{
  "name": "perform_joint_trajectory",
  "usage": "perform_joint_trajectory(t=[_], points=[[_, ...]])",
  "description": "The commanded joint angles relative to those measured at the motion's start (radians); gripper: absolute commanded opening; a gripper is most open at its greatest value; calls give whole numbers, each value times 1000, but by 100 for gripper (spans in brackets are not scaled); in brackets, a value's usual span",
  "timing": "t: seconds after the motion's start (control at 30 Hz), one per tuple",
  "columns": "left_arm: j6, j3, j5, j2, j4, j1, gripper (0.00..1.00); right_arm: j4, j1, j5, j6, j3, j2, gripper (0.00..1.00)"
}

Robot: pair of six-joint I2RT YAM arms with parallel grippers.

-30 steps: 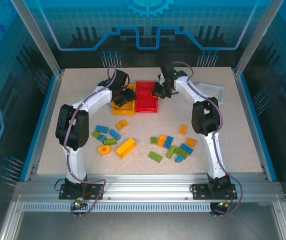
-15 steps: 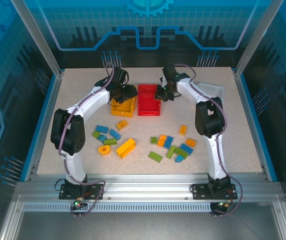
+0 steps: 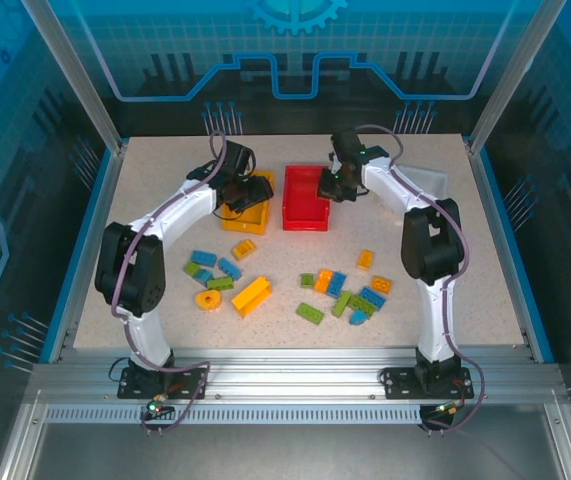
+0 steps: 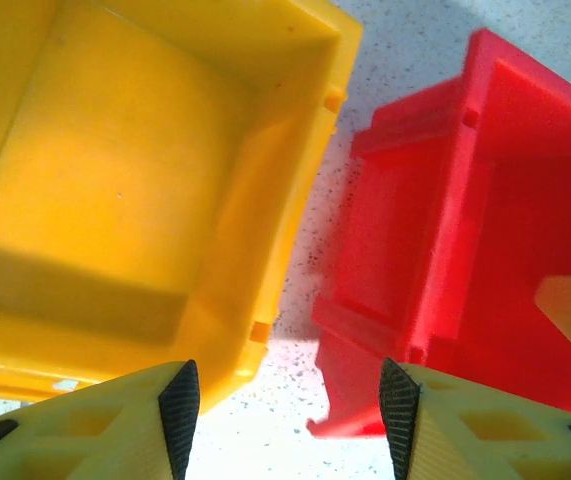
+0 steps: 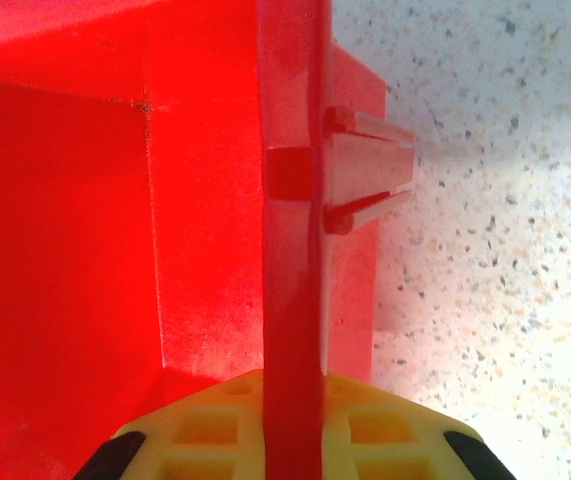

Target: Sort the legos into containers by color

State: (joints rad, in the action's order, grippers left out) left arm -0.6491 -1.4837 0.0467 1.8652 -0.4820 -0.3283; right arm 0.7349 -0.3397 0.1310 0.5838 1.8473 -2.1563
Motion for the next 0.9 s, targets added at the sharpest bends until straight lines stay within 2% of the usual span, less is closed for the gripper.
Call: perform_joint_trajectory(t=[0.0,0.3,0.7,0.87], points=[[22,-23,49,72,25,11,56,-27,0,4,18,-71,56,15],[17,-105,114,182,45,8,57,-67,7,46,23,-115,53,15],[-8,-115,157,173,73,3,57,-22,4,91,38,55,-78,16],[-3,-113,149,173,67,4,57,-3,9,90,37,87,-94,20]])
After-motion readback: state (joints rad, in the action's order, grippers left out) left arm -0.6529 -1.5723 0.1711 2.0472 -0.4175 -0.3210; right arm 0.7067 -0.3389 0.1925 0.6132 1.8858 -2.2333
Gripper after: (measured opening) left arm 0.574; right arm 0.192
